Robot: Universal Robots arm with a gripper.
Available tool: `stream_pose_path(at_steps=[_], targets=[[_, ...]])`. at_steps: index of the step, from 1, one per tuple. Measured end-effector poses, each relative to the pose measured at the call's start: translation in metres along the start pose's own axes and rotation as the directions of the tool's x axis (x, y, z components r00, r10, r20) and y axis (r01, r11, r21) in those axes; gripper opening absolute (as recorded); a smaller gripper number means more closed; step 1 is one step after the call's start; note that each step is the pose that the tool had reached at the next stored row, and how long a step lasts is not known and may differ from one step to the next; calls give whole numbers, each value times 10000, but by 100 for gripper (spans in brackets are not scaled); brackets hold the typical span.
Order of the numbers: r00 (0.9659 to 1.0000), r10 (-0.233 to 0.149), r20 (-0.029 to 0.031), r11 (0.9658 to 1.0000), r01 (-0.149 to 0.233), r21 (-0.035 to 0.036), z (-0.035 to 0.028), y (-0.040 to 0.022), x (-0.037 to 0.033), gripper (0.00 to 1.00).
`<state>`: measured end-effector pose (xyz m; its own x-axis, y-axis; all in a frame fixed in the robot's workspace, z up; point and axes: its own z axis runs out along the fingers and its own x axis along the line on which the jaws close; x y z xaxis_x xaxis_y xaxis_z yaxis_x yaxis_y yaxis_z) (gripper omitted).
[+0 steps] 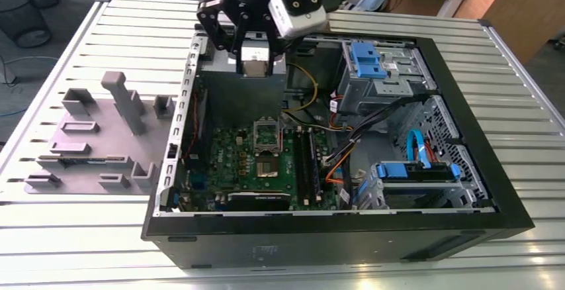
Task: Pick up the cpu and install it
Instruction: 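Pick up the cpu and move it towards the insertion slot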
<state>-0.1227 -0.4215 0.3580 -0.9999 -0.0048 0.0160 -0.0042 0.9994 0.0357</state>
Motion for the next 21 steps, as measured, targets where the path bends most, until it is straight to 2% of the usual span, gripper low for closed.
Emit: stream_pose_path(at_steps=[10, 21], targets=[[10000, 0, 0, 10000, 0, 0, -1, -1, -119, 47], [10000, 0, 0, 10000, 0, 0, -1, -3, -129, 47]])
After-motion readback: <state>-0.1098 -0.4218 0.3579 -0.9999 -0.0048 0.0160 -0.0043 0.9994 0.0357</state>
